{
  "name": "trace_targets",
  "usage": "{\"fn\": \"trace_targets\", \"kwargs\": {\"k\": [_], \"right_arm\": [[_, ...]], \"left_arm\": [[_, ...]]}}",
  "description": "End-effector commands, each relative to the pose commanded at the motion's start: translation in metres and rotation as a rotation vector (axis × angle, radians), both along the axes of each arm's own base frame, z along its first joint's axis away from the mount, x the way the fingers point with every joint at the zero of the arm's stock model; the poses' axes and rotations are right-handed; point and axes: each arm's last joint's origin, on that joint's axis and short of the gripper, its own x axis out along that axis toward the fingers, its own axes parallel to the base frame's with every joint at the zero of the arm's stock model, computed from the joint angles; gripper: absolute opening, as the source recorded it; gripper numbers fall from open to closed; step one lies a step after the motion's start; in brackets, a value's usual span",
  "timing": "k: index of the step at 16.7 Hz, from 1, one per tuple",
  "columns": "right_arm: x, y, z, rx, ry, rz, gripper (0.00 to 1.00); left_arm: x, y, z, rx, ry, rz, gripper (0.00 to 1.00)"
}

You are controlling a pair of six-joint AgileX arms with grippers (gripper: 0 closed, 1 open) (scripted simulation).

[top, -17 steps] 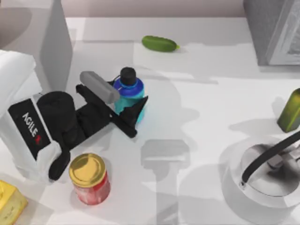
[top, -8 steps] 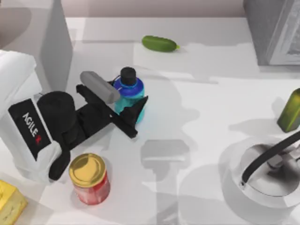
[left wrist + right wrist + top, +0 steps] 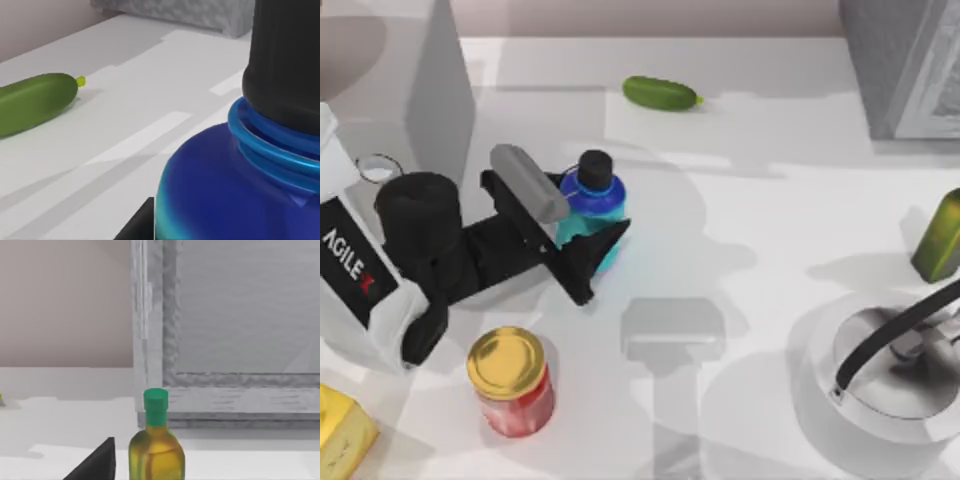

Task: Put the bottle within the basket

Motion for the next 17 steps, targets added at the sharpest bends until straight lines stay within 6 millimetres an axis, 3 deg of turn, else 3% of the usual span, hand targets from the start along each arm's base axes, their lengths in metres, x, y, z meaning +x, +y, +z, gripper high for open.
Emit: {"fn": "trace_targets", "kwargs": {"k": [4,9,13,17], "right_arm": [[0.0,0.0,0.0,0.0,0.0,0.0,1.0],[0.0,0.0,0.0,0.0,0.0,0.0,1.0],[0.0,0.0,0.0,0.0,0.0,0.0,1.0],[0.0,0.0,0.0,0.0,0.0,0.0,1.0]], "left_arm": [[0.002,0.029,0.035,0.052,-0.036,-0.105,0.0],[-0.012,0.092,0.095,0.083,-0.087,-0.167,0.0],[-0.052,0.145,0.137,0.073,-0.092,-0.141,0.0],[-0.111,0.181,0.16,0.007,-0.014,-0.041,0.0]]}}
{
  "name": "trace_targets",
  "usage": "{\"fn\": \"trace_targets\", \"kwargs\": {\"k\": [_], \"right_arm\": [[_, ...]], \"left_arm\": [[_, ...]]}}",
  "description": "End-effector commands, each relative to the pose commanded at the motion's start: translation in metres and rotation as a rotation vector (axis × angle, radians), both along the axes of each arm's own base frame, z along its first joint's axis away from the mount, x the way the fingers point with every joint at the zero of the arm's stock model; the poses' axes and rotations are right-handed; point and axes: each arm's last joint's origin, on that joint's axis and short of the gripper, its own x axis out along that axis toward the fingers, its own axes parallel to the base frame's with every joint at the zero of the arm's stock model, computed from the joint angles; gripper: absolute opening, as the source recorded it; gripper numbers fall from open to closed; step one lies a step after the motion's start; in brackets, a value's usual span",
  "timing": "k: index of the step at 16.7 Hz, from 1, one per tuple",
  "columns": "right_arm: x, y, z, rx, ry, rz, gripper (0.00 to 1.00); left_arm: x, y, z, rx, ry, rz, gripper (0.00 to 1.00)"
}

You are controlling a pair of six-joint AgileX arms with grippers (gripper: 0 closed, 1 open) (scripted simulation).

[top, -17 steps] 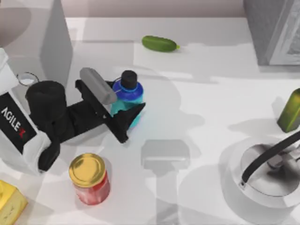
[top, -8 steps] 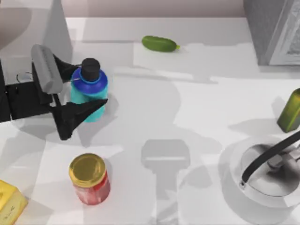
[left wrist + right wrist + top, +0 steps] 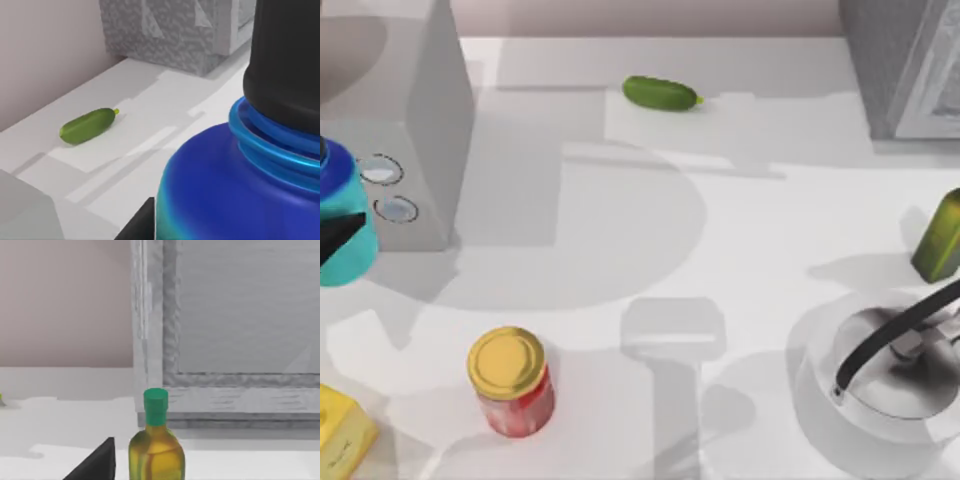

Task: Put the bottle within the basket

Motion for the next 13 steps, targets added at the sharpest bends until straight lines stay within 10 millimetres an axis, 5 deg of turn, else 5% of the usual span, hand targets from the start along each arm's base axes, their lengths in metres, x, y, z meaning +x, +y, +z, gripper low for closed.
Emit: {"fn": "trace_targets", "kwargs": {"k": [7,13], "right_arm": [[0.0,0.0,0.0,0.0,0.0,0.0,1.0],[0.0,0.0,0.0,0.0,0.0,0.0,1.0]], "left_arm": [[-0.076,0.009,0.021,-0.093,0.011,0.162,0.0],[-0.084,0.008,0.024,-0.101,-0.001,0.181,0.0]]}}
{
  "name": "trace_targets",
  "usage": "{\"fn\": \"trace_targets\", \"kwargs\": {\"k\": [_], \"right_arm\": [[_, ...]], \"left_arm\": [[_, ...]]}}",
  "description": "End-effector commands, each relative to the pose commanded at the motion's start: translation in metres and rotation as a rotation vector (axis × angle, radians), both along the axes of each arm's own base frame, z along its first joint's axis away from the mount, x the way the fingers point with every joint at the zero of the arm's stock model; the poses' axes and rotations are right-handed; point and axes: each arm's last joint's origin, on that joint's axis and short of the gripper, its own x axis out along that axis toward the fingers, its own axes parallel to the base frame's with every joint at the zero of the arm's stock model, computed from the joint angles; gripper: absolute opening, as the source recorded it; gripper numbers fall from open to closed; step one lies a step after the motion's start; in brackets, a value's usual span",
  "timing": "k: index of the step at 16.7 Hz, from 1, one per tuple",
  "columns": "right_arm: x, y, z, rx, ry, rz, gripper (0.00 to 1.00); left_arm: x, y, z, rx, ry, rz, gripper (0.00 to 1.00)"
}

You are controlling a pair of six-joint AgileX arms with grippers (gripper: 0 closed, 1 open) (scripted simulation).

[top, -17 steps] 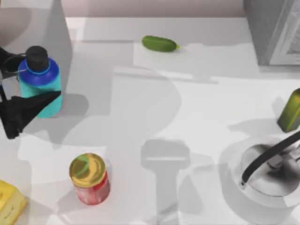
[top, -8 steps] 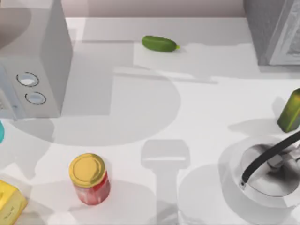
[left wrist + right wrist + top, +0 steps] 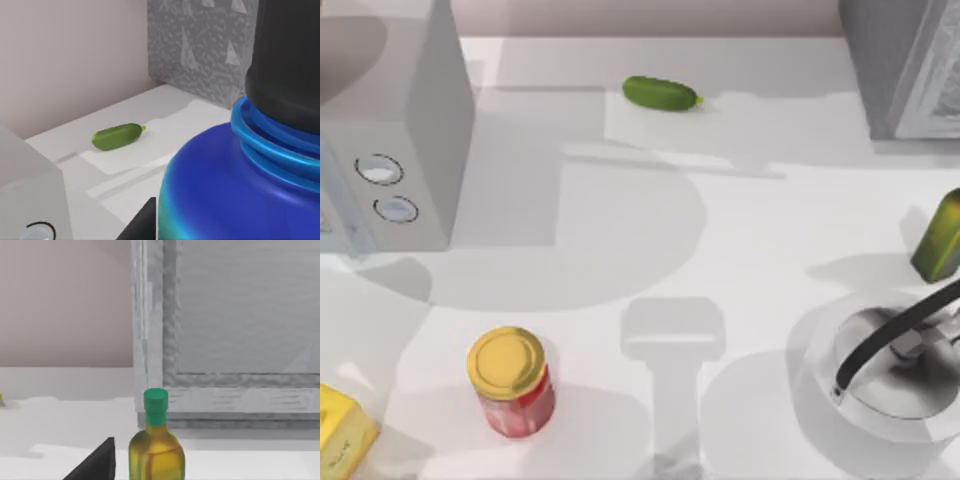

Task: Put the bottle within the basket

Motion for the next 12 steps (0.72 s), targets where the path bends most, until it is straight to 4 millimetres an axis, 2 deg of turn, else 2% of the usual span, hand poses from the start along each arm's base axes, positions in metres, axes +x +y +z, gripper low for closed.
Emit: {"fn": "trace_targets", "kwargs": {"k": [3,6,9,12], "right_arm": [[0.0,0.0,0.0,0.0,0.0,0.0,1.0],[0.0,0.0,0.0,0.0,0.0,0.0,1.0],[0.0,0.0,0.0,0.0,0.0,0.0,1.0],[0.0,0.0,0.0,0.0,0.0,0.0,1.0]], "left_arm": [[0.002,0.001,0.002,-0.002,0.002,-0.005,0.0],[0.014,0.011,0.019,-0.027,0.011,-0.01,0.0],[0.036,0.032,0.051,-0.053,0.019,-0.009,0.0],[0.066,0.061,0.096,-0.058,0.006,-0.007,0.0]]}}
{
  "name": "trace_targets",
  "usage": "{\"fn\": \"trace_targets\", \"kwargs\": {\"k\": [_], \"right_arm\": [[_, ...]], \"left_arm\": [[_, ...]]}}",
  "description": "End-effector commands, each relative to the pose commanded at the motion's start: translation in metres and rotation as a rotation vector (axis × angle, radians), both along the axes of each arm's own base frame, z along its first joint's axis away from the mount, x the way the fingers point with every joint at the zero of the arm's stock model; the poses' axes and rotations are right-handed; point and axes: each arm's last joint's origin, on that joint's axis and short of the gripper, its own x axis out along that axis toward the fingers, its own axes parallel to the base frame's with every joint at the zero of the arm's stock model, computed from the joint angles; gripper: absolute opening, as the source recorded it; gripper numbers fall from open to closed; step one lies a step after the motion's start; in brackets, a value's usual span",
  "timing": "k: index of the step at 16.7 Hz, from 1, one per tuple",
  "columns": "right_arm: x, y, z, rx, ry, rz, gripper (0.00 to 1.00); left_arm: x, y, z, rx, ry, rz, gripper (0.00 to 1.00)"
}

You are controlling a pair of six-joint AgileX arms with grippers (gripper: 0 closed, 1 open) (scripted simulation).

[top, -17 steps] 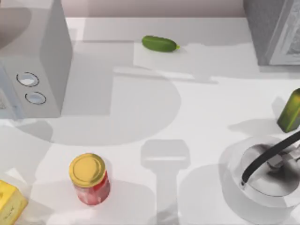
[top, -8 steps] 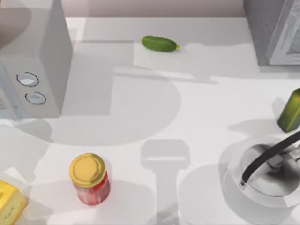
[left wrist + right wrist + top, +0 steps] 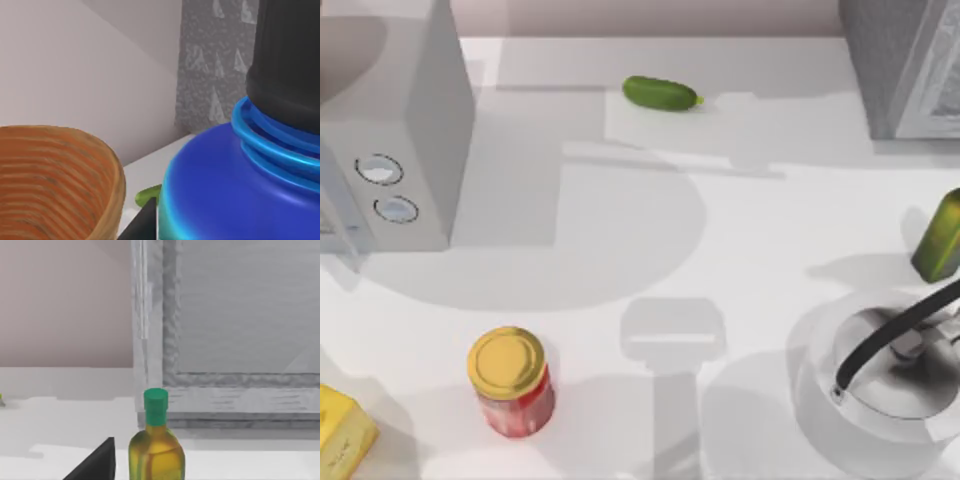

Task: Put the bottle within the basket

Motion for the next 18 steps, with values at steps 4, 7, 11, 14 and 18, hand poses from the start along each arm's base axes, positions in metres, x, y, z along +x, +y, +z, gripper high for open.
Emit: {"fn": "trace_targets", "kwargs": {"k": [4,7,11,14,18], "right_arm": [[0.0,0.0,0.0,0.0,0.0,0.0,1.0],[0.0,0.0,0.0,0.0,0.0,0.0,1.0],[0.0,0.0,0.0,0.0,0.0,0.0,1.0],[0.0,0.0,0.0,0.0,0.0,0.0,1.0],[0.0,0.0,0.0,0.0,0.0,0.0,1.0]], "left_arm": [[0.045,0.039,0.062,0.023,-0.041,0.0,0.0],[0.076,0.062,0.095,0.042,-0.064,-0.004,0.0],[0.109,0.083,0.111,0.045,-0.06,-0.007,0.0],[0.126,0.093,0.109,0.034,-0.038,-0.005,0.0],[0.133,0.096,0.107,0.028,-0.024,-0.002,0.0]]}}
